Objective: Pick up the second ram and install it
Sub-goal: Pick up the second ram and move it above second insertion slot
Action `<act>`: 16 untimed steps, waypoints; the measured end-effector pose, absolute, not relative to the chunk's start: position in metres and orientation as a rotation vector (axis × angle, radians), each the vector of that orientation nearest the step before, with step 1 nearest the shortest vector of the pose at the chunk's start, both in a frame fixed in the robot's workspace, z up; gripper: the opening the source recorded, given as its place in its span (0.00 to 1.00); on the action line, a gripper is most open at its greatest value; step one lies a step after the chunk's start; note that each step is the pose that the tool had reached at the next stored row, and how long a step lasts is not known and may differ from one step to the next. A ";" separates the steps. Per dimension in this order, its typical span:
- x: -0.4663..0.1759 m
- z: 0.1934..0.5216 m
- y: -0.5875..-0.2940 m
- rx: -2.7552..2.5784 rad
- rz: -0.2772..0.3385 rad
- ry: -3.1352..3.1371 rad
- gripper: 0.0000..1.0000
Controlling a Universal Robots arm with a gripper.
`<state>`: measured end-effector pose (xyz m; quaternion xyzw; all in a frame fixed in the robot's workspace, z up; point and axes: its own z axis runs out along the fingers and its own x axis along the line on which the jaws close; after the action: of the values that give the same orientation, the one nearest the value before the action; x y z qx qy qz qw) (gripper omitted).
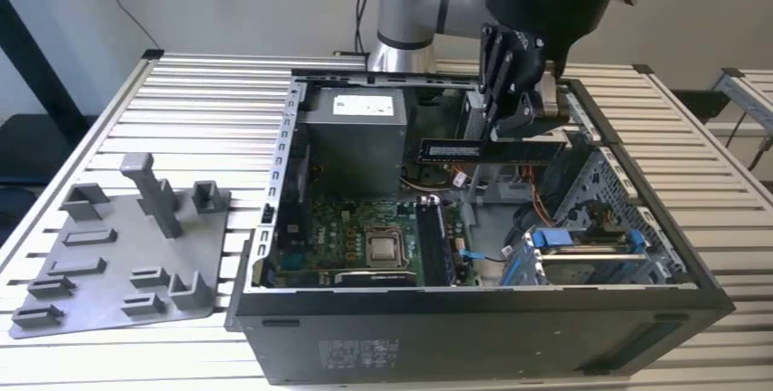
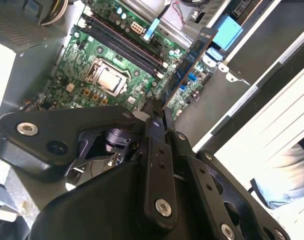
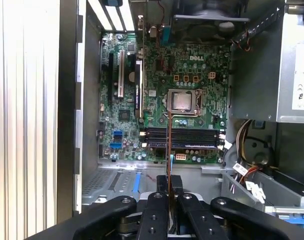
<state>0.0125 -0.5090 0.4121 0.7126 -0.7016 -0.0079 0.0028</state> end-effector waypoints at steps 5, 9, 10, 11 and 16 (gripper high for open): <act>0.013 0.412 -0.503 2.235 -0.025 -2.200 0.14; 0.012 0.412 -0.494 2.235 -0.025 -2.200 0.14; 0.012 0.412 -0.491 2.235 -0.025 -2.200 0.14; 0.012 0.412 -0.488 2.235 -0.025 -2.200 0.14; 0.012 0.412 -0.476 2.235 -0.025 -2.200 0.14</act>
<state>0.0125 -0.4763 0.4120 0.7126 -0.7015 -0.0079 0.0028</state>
